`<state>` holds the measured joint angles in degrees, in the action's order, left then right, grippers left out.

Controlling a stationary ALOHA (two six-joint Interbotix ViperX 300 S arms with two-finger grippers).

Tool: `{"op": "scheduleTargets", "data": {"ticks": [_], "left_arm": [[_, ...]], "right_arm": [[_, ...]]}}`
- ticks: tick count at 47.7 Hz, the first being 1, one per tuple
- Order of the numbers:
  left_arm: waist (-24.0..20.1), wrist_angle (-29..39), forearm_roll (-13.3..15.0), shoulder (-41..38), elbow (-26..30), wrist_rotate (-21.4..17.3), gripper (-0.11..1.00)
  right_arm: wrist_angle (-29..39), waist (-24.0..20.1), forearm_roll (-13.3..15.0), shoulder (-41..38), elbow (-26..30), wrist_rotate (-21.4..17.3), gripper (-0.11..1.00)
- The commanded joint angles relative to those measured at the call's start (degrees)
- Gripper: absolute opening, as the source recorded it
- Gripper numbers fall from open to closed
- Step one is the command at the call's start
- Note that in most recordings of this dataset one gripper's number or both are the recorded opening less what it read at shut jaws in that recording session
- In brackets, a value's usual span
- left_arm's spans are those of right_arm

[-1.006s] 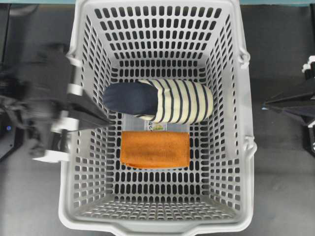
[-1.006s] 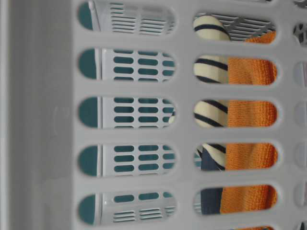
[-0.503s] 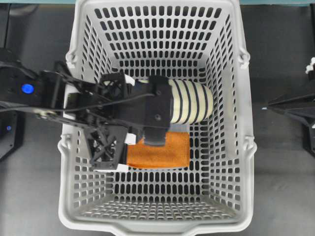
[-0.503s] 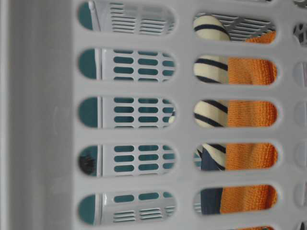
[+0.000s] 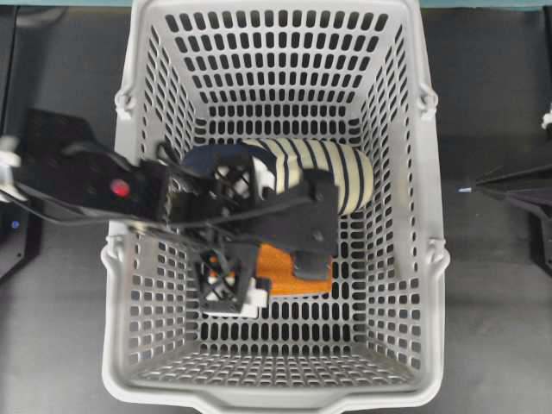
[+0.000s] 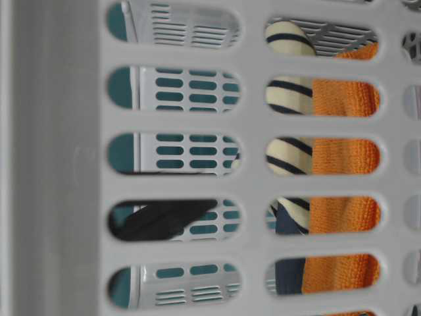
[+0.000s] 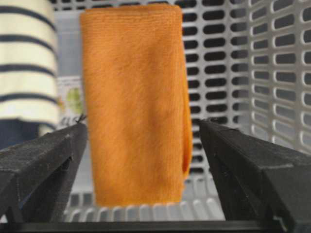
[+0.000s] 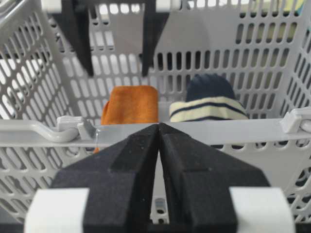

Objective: Pick up the orange cloth from the shopping basket with the left arm.
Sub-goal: 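Lower the open left gripper down onto the folded orange cloth, then close the left gripper on the orange cloth's edge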

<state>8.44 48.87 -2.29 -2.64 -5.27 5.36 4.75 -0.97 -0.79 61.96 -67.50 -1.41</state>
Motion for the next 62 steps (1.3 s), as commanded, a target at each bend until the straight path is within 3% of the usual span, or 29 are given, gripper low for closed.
{"op": "scheduleTargets", "data": {"ticks": [1, 10, 32, 35, 39, 49, 57, 62], "left_arm": [[0.44, -1.85, -0.18, -1.23, 0.53, 0.53, 0.9], [0.09, -5.71, -0.18, -4.48, -1.93, 3.96, 0.9], [-1.32, -7.47, -0.18, -6.15, -6.59, 3.96, 0.86], [-1.32, -7.47, -0.26, -6.15, -6.68, 3.87, 0.81], [-1.23, -7.47, -0.18, -6.15, -6.68, 3.87, 0.66], [-1.23, -7.56, -0.26, -5.71, -6.42, 3.78, 0.12], [-1.32, -6.86, -0.26, -3.69, -5.45, 3.78, 0.1], [-1.14, -5.01, -0.26, -2.02, -3.43, 3.78, 0.1]], "right_arm": [[-0.26, 0.09, -0.18, -0.35, 1.32, -0.09, 0.0], [-0.09, 0.09, -0.18, -0.26, 1.23, -0.18, 0.0], [-0.09, 0.09, -0.18, -0.44, 0.88, -1.85, 0.0], [-0.26, 0.09, -0.18, -0.44, 0.88, -1.85, 0.0], [-0.44, 0.09, -0.18, -0.35, 0.88, -1.85, 0.0], [-2.11, 0.09, -0.18, -0.26, 0.79, -2.02, 0.0], [-2.02, 0.09, -0.18, -0.26, 0.79, -2.11, 0.02], [-2.02, 0.26, -0.18, -0.26, 0.79, -2.11, 0.21]]}}
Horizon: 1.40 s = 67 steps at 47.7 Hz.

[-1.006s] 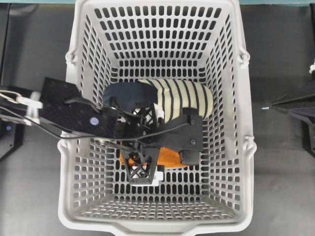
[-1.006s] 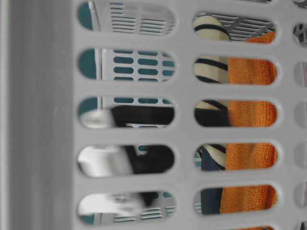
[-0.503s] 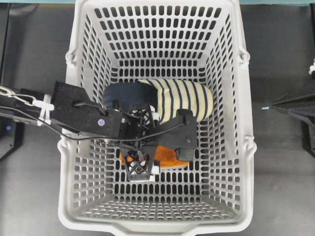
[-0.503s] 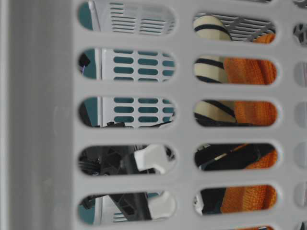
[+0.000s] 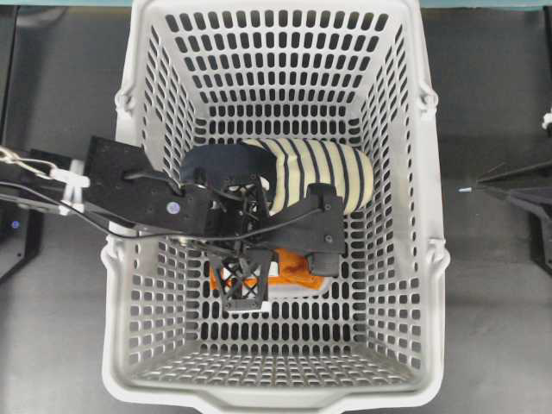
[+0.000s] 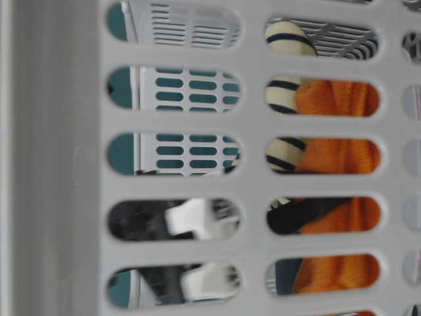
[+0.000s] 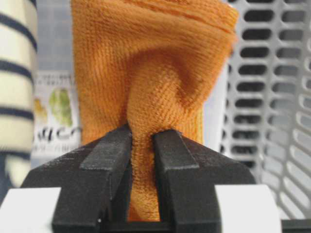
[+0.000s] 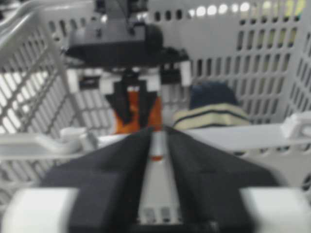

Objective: Pick up the orange cloth from the shopping basket with the left arm.

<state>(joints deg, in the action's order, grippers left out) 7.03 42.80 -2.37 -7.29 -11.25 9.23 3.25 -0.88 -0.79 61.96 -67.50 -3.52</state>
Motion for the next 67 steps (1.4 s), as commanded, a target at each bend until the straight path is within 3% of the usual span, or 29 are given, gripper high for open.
{"op": "scheduleTargets", "data": {"ticks": [1, 9, 12, 25, 34, 67], "left_arm": [[0.26, 1.58, -0.18, 2.99, 3.16, -0.09, 0.1], [0.09, 8.44, -0.18, 5.54, 9.84, -0.62, 0.1], [0.09, 11.6, -0.18, 6.15, 12.57, -1.23, 0.1], [0.18, 24.96, -0.18, 6.77, 26.63, -3.43, 0.1], [0.18, 32.87, -0.18, 5.36, 32.96, -3.6, 0.1], [-0.35, 34.8, -0.18, 3.78, 33.57, -3.08, 0.1]], "right_arm": [[-0.62, 0.18, -0.18, -0.26, 0.88, 0.0, 0.26], [-0.7, 0.26, -0.18, -0.26, 0.88, -0.26, 0.74], [-0.44, 0.53, -0.18, -0.26, 0.88, -0.62, 0.8], [-0.26, 0.97, -0.18, -0.26, 0.79, -0.79, 0.78], [-0.26, 0.97, -0.18, -0.18, 0.62, -0.79, 0.78], [-0.44, 0.97, -0.18, -0.18, 0.26, -1.67, 0.77]]}}
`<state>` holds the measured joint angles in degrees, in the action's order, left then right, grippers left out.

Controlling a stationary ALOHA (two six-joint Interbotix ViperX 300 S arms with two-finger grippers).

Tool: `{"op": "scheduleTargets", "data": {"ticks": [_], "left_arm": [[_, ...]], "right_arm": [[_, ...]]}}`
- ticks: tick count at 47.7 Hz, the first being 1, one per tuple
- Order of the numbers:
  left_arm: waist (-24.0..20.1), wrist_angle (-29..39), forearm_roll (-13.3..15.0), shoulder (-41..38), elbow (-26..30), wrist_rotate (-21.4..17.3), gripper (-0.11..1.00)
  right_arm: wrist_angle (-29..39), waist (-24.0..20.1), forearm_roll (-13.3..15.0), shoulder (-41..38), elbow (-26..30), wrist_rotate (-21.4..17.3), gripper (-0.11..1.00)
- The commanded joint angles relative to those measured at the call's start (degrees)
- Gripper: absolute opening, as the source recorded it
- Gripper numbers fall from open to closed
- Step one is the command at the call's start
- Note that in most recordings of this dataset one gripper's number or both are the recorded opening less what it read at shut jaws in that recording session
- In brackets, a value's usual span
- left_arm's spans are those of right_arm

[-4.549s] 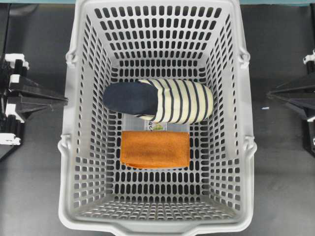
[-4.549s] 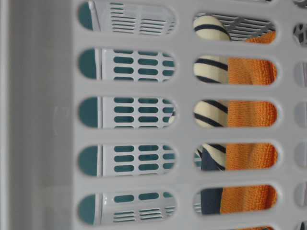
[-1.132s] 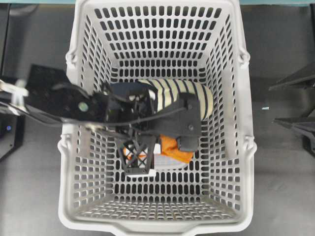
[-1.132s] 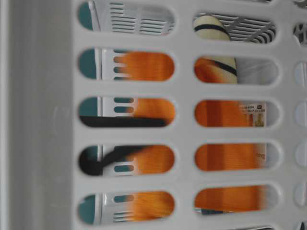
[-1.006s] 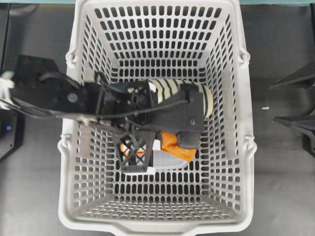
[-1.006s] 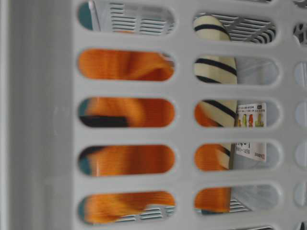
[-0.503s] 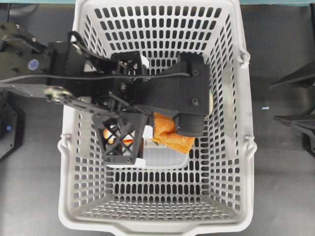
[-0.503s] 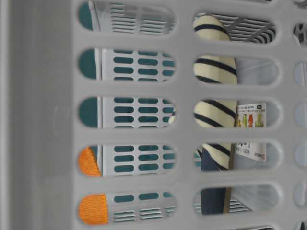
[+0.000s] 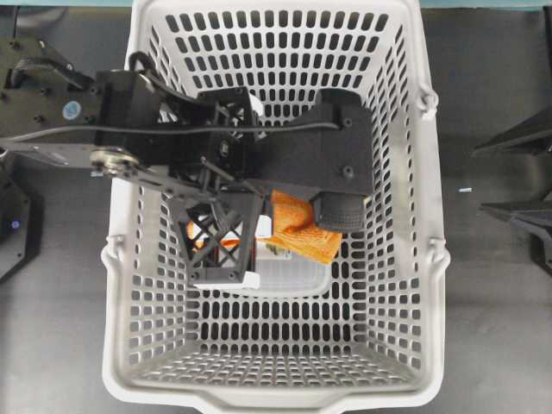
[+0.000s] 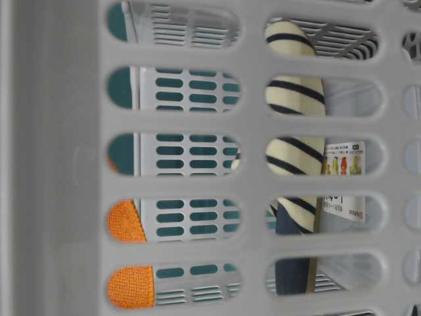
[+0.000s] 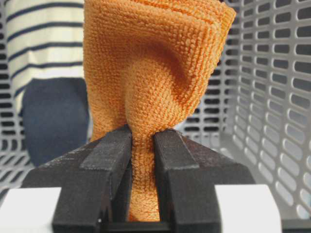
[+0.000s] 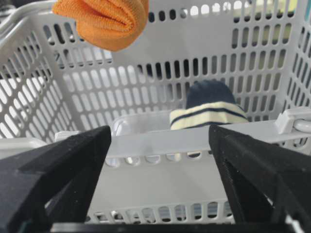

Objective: Pick up the orange cloth from the shopping basket with the left arm.

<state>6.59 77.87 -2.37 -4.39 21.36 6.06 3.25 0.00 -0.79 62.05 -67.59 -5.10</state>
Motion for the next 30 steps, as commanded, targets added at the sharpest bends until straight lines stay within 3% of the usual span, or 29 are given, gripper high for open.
{"op": "scheduleTargets", "data": {"ticks": [1, 30], "left_arm": [[0.0, -0.26, -0.18, 0.88, 0.97, 0.09, 0.1], [-0.26, -0.18, -0.18, 0.53, 0.79, -0.26, 0.1]], "right_arm": [[-0.44, 0.09, -0.18, -0.26, 0.35, -0.09, 0.77], [-0.44, 0.09, -0.18, -0.18, -0.53, -0.09, 0.77]]}}
